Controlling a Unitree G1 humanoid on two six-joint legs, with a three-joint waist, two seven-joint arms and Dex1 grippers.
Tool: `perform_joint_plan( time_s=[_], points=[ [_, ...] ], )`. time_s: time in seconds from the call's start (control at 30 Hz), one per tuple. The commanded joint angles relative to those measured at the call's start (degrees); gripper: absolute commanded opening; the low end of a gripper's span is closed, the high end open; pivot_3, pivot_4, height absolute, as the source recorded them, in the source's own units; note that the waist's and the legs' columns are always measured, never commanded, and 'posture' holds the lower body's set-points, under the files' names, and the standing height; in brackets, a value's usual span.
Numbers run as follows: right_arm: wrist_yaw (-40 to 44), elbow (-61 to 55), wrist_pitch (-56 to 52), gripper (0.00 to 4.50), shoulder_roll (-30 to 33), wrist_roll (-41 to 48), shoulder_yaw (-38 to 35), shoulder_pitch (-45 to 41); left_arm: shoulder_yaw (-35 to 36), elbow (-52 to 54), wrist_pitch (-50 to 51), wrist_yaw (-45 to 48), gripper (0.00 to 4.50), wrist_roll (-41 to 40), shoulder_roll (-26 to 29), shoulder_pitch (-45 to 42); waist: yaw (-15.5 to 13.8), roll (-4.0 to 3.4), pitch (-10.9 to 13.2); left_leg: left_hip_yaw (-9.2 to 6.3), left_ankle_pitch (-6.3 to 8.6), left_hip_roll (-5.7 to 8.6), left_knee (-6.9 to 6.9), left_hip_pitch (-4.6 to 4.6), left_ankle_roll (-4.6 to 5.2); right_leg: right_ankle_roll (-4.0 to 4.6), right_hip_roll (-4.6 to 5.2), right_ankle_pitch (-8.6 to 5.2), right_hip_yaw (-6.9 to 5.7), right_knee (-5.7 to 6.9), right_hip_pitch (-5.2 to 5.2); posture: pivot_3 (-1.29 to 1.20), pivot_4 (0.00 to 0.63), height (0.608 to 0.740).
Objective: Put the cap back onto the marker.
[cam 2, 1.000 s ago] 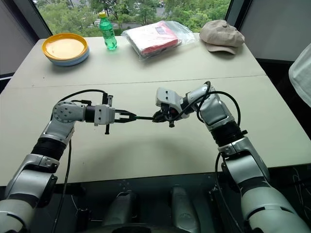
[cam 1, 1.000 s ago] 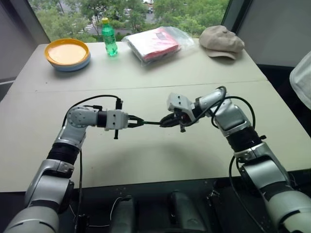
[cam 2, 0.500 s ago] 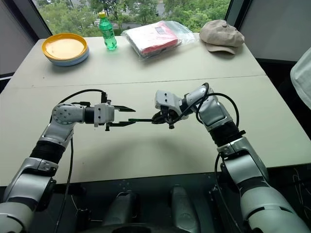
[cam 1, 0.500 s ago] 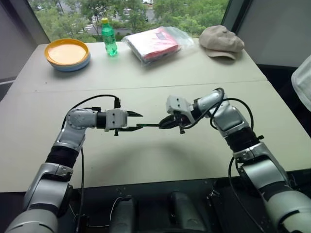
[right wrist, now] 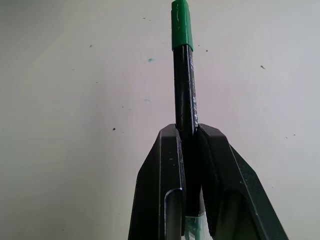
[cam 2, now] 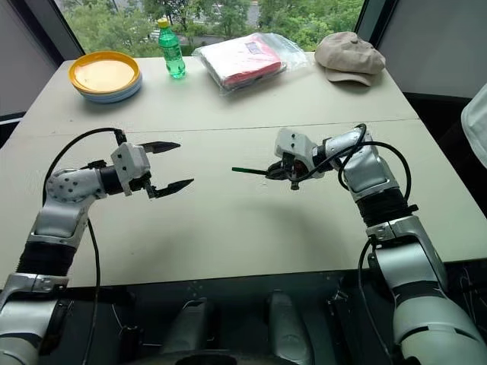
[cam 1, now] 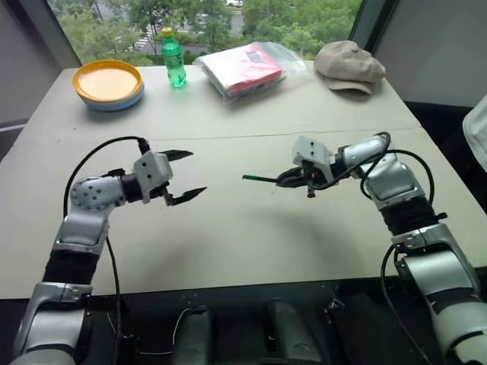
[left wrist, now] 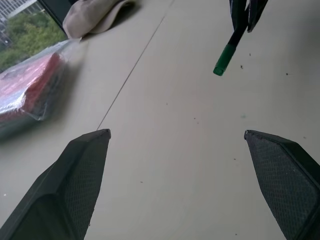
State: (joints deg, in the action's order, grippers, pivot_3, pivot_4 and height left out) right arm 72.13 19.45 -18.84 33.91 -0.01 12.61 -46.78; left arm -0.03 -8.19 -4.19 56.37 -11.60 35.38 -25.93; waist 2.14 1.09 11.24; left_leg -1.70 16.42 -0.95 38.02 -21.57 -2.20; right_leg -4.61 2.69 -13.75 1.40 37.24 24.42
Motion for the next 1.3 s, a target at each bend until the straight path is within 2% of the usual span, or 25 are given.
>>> perform_joint_plan(
  time_s=[0.03,0.17,0.3,0.53,0.9,1.3],
  points=[
    [-5.7,-9.3,-5.4,0.0,0.9,2.1,-4.6,3.3,1.0,3.9,5.0,-2.4,4.49,-1.9,-0.7,0.7,0.0,0.0,0.0,0.0,0.0,0.0,0.0,-0.01,0.0,0.0,0.0,0.0,0.0,-0.01,0.01,0.0,0.15,0.74],
    [-21.1,-25.3,-24.5,0.0,-1.8,1.0,-12.2,10.6,1.1,5.1,9.3,-3.6,4.49,-3.1,-1.8,1.1,0.0,0.0,0.0,-0.03,0.0,0.0,-0.01,-0.02,0.0,0.0,-0.01,0.0,0.0,0.02,0.02,0.0,0.15,0.74],
    [-33.1,-35.8,-37.1,0.0,-4.8,-1.2,-17.7,16.3,0.8,4.9,10.9,-3.5,4.49,-3.4,-2.3,1.0,0.0,0.01,0.0,-0.04,0.0,0.0,0.0,0.0,0.0,0.01,-0.02,0.0,0.0,0.05,0.02,0.0,0.15,0.74],
    [-44.9,-42.9,-47.4,0.0,-6.9,-2.3,-23.0,21.7,-0.6,3.6,11.7,-2.9,4.49,-3.4,-3.3,-0.2,-0.1,0.01,0.0,-0.01,0.0,0.01,-0.01,-0.02,0.0,0.01,-0.02,0.0,0.01,0.01,0.02,0.0,0.15,0.74],
    [-52.3,-40.4,-51.2,0.0,-8.7,0.5,-28.3,23.3,-1.8,2.6,13.5,0.0,4.49,-4.3,-5.0,-2.4,0.3,0.01,0.0,-0.01,0.0,0.0,-0.03,0.0,0.01,0.01,-0.06,-0.01,0.01,0.0,0.02,0.0,0.15,0.74],
    [-54.0,-38.6,-51.9,0.0,-9.2,4.3,-27.9,23.3,-2.4,4.2,16.0,3.2,4.49,-5.2,-4.3,-3.5,0.2,0.01,0.0,-0.01,0.0,0.0,-0.02,-0.02,0.0,0.01,-0.05,-0.01,0.02,-0.01,0.02,0.0,0.15,0.74]
  ],
)
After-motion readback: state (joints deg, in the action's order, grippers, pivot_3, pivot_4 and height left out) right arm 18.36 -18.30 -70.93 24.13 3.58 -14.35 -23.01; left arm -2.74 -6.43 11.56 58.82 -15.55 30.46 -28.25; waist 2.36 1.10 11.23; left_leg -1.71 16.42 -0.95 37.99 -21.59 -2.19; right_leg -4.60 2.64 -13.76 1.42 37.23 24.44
